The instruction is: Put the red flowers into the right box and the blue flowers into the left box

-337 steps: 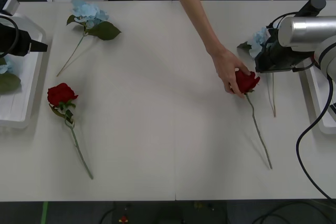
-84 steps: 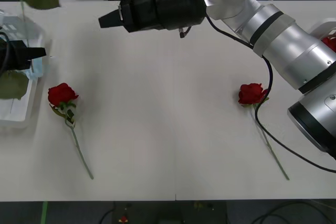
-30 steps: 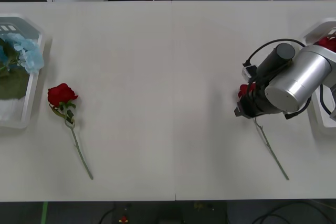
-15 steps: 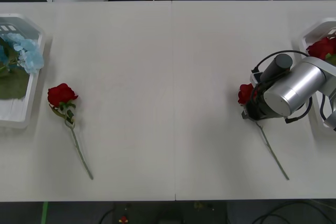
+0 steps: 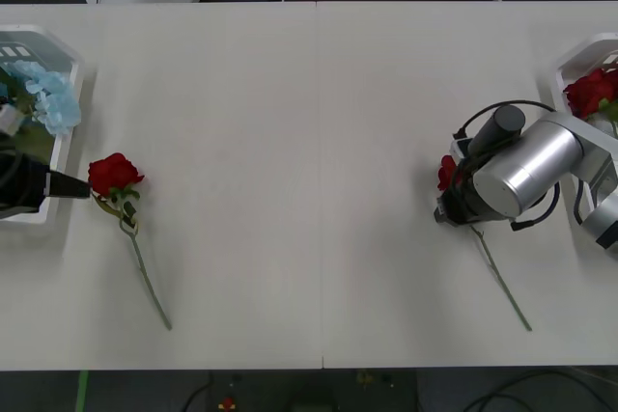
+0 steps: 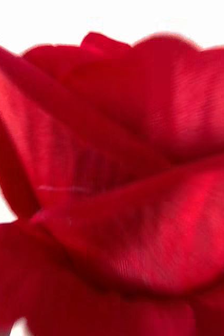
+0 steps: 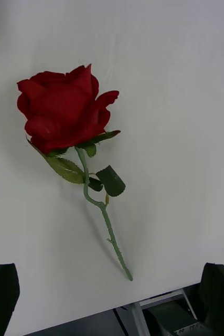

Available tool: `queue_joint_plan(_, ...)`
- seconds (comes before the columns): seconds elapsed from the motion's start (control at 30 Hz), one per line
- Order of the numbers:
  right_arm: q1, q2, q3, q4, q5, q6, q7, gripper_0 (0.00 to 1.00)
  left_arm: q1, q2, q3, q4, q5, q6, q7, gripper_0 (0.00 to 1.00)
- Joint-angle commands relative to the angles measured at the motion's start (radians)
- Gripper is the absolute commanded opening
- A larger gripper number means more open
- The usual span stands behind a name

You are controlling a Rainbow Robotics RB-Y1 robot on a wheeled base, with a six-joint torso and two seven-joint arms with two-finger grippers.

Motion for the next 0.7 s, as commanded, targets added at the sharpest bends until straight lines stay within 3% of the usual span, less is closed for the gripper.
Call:
queue_joint_plan(0.03, -0.022, 0.040, -0.004, 0.031, 0.005, -0.006, 0.067, 1.00, 0.014, 0.038, -0.130, -0.085, -0.083, -0.053, 0.202, 1.00)
queue_joint_plan(0.07, -0.023, 0.041, -0.006, 0.031, 0.004, -0.005, 0.066, 0.98, 0.013, 0.038, -0.150, -0.091, -0.103, -0.055, 0.226, 1.00)
queue_joint_plan(0.1, -0.025, 0.041, -0.006, 0.031, 0.000, -0.005, 0.067, 0.82, 0.013, 0.038, -0.173, -0.095, -0.126, -0.055, 0.257, 1.00)
queue_joint_plan(0.13, -0.027, 0.041, -0.006, 0.029, -0.003, -0.005, 0.067, 0.73, 0.013, 0.038, -0.184, -0.095, -0.137, -0.055, 0.274, 1.00)
queue_joint_plan(0.17, -0.031, 0.041, -0.006, 0.031, -0.009, 0.001, 0.067, 0.46, 0.011, 0.038, -0.209, -0.095, -0.160, -0.058, 0.305, 1.00)
queue_joint_plan(0.2, -0.031, 0.041, -0.009, 0.031, -0.010, 0.004, 0.067, 0.28, 0.013, 0.038, -0.224, -0.095, -0.177, -0.059, 0.321, 1.00)
queue_joint_plan(0.23, -0.033, 0.041, -0.010, 0.031, -0.012, 0.006, 0.067, 0.00, 0.013, 0.038, -0.242, -0.094, -0.194, -0.064, 0.344, 1.00)
queue_joint_plan(0.47, -0.037, 0.041, -0.029, 0.031, -0.023, 0.007, 0.079, 0.00, 0.011, 0.038, -0.370, -0.092, -0.307, -0.128, 0.450, 1.00)
queue_joint_plan(0.7, -0.079, 0.040, -0.122, 0.031, -0.092, 0.080, 0.107, 0.00, 0.011, 0.029, -0.476, -0.045, -0.404, -0.217, 0.512, 1.00)
